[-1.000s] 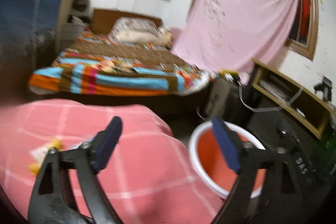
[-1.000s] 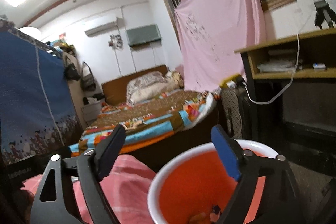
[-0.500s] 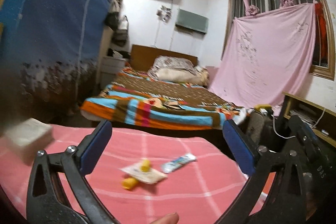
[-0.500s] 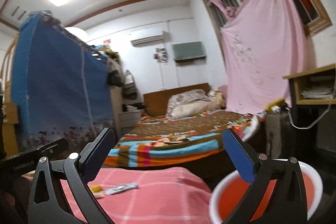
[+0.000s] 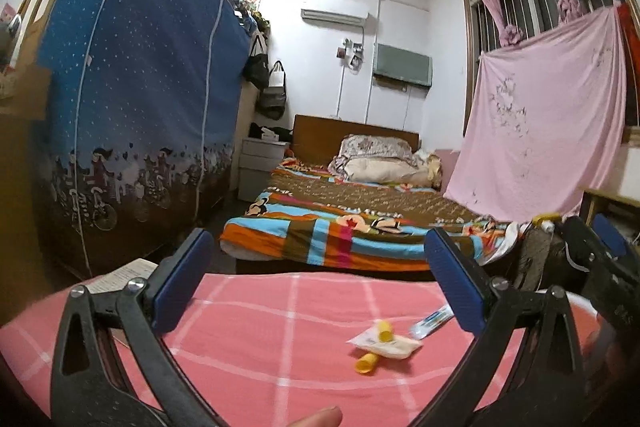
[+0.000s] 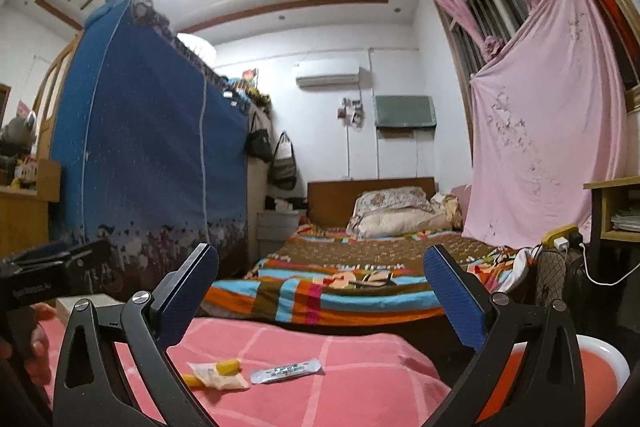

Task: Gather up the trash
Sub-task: 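Move both open tools back over the table toward the yellow caps and sachet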

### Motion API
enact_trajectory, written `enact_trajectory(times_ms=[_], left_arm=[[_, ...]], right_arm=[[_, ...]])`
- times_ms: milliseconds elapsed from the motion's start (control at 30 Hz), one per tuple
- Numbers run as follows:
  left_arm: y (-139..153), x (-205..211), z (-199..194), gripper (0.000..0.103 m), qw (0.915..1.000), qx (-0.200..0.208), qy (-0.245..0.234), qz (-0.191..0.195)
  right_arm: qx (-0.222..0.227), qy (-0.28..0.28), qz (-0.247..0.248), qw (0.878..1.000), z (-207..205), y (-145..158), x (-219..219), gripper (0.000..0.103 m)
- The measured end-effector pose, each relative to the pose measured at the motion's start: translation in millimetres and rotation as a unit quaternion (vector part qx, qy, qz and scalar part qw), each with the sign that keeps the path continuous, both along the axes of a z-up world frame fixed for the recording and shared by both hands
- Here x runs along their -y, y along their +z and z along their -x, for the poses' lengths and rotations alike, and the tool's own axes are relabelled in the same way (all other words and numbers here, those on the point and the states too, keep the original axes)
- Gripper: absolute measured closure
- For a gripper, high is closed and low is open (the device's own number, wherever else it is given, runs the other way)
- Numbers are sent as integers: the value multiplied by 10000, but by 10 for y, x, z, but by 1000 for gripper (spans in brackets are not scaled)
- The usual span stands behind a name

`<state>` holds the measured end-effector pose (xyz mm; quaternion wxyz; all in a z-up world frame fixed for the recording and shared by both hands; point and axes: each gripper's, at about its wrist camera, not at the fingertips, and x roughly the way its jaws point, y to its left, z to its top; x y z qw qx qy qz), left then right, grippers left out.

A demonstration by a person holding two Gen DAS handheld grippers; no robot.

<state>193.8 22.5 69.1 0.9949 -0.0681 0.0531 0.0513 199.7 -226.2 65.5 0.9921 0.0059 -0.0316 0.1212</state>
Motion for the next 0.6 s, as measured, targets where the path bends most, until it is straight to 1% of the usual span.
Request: enact_trajectory(times_ms=[167,300,367,467,533,567,600], left_arm=[[-168,-92,-74,15,9996,-238,-89,78],[-244,-103,-139,15,9985,-460,-223,181],[-262,-105,-188,16,9975,-585,-326,228],[-312,-76,-263,18,9952,-836,-455,236],[-345,-51,-328,20,9929,-1037,-533,251],[-367,-44,-373,23,9909,-1178,-591,277],[-389,-47,-405,25,9887,-1307,-665,311]], right_arm=[[-362,117,157,9992,-141,-113,-58,0],[-379,241,310,9985,-128,-145,-128,0],[-459,326,428,9975,-151,-167,-190,1],[-744,387,542,9950,-235,-211,-232,6],[-956,438,516,9931,-304,-230,-230,13],[-1076,452,480,9920,-339,-242,-217,18],[-1183,460,444,9909,-370,-249,-205,19]])
